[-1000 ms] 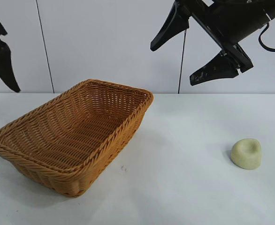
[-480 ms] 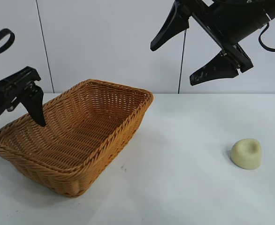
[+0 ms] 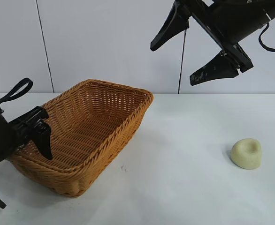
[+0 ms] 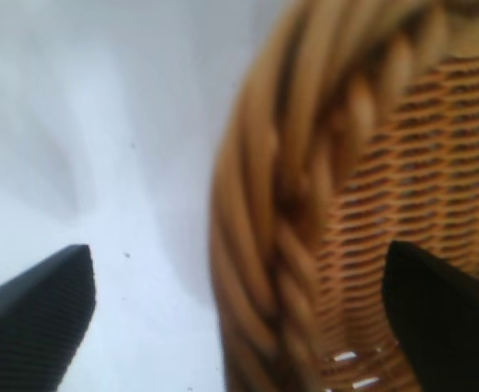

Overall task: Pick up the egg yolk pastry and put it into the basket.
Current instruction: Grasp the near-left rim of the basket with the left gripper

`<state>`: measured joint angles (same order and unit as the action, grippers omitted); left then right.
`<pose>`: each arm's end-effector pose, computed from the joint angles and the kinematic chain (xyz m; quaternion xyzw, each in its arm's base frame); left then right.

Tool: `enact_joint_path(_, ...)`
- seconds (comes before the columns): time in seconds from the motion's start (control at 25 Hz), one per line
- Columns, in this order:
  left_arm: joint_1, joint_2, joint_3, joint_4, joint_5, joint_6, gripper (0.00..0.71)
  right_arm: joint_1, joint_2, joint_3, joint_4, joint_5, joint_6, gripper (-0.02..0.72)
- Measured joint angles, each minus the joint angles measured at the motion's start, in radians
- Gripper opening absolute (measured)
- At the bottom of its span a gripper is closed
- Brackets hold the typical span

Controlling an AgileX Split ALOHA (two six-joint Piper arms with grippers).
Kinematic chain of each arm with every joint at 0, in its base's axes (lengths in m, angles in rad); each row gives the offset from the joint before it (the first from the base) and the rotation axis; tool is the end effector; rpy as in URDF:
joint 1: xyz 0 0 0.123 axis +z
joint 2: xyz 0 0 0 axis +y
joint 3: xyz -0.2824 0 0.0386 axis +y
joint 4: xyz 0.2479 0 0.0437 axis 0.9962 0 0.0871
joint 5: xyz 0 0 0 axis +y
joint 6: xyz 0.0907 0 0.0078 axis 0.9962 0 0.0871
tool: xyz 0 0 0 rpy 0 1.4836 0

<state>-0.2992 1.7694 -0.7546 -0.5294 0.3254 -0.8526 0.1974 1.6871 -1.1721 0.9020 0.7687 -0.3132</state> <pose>0.2757 -0.1005 0.1206 -0.4831 0.8535 -0.1853 0.0617 0.3350 0.1177 0.2521 0.0200 0.9191 0.3457 0.1878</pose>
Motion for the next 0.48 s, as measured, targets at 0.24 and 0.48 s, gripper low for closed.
enact_joint_path(0.24, 0.0, 0.0, 0.0, -0.017, -0.008, 0.013, 0.564, 0.0, 0.0, 0.0, 0.0, 0.0, 0.0, 0.697)
enact_joint_path(0.48, 0.0, 0.0, 0.0, -0.019, -0.008, 0.016, 0.151, 0.0, 0.0, 0.0, 0.0, 0.0, 0.0, 0.697)
